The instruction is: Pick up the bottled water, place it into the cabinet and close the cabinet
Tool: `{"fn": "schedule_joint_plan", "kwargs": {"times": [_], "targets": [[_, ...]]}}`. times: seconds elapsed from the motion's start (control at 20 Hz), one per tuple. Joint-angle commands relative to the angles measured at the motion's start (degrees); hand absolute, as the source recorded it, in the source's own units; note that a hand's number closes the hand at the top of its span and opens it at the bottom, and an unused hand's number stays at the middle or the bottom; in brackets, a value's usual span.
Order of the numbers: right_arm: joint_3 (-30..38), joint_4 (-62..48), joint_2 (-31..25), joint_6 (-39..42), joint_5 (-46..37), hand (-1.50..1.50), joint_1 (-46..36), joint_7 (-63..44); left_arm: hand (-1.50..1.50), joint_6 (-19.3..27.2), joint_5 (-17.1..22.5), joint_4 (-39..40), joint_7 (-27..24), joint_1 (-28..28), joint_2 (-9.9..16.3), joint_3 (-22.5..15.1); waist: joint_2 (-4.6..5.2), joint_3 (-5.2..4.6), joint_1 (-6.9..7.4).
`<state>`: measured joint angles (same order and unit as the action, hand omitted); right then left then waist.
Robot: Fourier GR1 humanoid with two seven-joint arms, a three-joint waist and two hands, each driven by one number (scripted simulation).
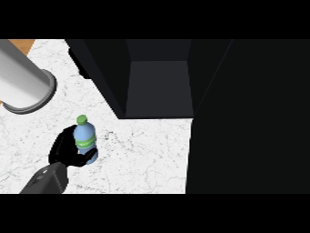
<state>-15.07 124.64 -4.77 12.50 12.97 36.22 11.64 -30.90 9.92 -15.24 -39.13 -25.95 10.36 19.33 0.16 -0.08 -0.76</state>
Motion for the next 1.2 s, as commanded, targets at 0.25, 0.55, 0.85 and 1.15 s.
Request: {"fn": "schedule_joint_plan", "kwargs": {"times": [0.25,0.55,0.85,1.15], "targets": [[2.3,-3.4,-0.7,0.7,0.6,-1.50,-1.7,1.7,1.50,-6.7,5.3,-2.9,-2.5,2.8,0.0,2.7,-0.04,0.01,0.14],[0.1,-1.3,-0.4,0.4,1.0,-1.50,0.1,1.4,1.50,-2.8,7.4,-12.7,3.2,5.8,-5.5,0.2,-0.37,0.13,0.77],[-2.9,0.9,-0.3,-1.1,-1.1,-1.50,2.1,0.0,1.50,0.9,12.4,-29.0,16.7,10.3,-6.9,-1.8,-0.55,0.17,1.10],[-3.2,0.0,-0.2,-1.3,-1.6,-1.50,0.5,0.7,1.50,8.3,13.6,-45.2,23.9,13.5,-10.2,-8.2,-0.40,0.12,0.74]]}}
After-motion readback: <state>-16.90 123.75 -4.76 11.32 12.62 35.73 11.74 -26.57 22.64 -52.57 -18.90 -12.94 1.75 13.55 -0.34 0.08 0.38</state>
